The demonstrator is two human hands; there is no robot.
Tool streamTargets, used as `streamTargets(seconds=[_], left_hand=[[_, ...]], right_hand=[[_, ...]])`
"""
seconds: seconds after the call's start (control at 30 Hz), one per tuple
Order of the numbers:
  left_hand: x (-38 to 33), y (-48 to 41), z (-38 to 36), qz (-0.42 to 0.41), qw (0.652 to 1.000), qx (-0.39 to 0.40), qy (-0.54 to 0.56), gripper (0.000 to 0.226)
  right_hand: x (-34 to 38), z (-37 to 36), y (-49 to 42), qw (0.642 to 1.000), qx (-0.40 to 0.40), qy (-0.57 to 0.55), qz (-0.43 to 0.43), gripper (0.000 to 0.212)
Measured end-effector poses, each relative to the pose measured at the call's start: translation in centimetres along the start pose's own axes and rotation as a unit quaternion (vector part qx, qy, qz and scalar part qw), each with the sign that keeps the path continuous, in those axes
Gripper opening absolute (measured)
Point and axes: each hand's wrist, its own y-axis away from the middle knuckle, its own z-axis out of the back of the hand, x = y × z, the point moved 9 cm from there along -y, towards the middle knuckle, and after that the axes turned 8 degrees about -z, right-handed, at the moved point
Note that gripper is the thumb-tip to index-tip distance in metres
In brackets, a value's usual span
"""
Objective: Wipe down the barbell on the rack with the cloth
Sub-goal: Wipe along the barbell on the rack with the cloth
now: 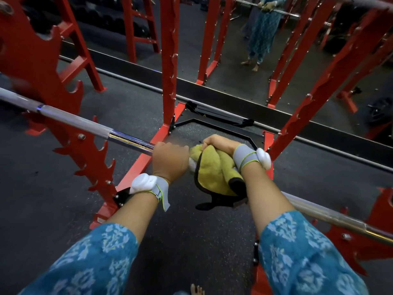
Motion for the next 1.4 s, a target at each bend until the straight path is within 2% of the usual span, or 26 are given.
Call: streamTargets(seconds=[0.13, 0.3, 0.5, 0.53, 0.63, 0.7, 0.77, 0.87, 1.0, 1.13, 1.3, 1.4], left_hand=[[0.0, 0.0, -0.2, -0.010, 1.000, -0.003, -0.002, 0.057], [0.0, 0.2, 0.0, -0.004, 1.000, -0.008, 0.007, 0.059], [0.1, 0.2, -0.4, 0.005, 1.000, 0.013, 0.008, 0.047], [0.2, 0.2, -0.4, 0.004, 1.000, 0.015, 0.007, 0.047], [0.2, 0.2, -0.4, 0.005, 1.000, 0.017, 0.005, 0.047], [0.2, 0.2, -0.3, 0.010, 1.000, 0.019, 0.005, 0.047], [0.2, 0.1, -0.3, 0.013, 1.000, 0.022, 0.005, 0.048], [0.3, 0.1, -0.2, 0.020, 0.999, 0.027, 0.005, 0.048], [0.0, 0.1, -0.4, 0.028, 0.998, 0.047, 0.010, 0.048], [0.2, 0.0, -0.3, 0.023, 0.997, 0.065, 0.034, 0.048], [1.0, 0.2, -0.4, 0.003, 0.989, 0.082, 0.121, 0.045], [2.3, -0.2, 0.1, -0.004, 0.988, 0.084, 0.130, 0.044]], right_hand=[[1.5, -1.2, 0.0, 0.999, 0.008, -0.030, 0.027, 0.038], [-0.2, -0.7, 0.2, 1.000, 0.006, -0.020, 0.020, 0.025], [-4.3, 2.6, 0.2, 0.999, -0.042, 0.030, -0.011, 0.018], [-5.3, 3.2, 0.2, 0.998, -0.056, 0.037, -0.019, 0.022], [-7.9, 5.6, 0.6, 0.990, -0.127, 0.050, -0.036, 0.061], [-8.2, 6.1, 1.5, 0.984, -0.158, 0.081, -0.019, 0.065], [-7.4, 6.1, 3.1, 0.972, -0.193, 0.133, 0.020, 0.056], [-6.5, 6.0, 5.8, 0.942, -0.293, 0.149, 0.066, 0.048], [-4.5, 4.0, 8.7, 0.866, -0.411, 0.226, 0.175, 0.061], [-2.1, 2.0, 9.3, 0.830, -0.453, 0.242, 0.219, 0.070], [0.6, -0.4, 9.3, 0.804, -0.478, 0.253, 0.247, 0.065], [1.8, -1.5, 8.8, 0.798, -0.485, 0.253, 0.251, 0.056]])
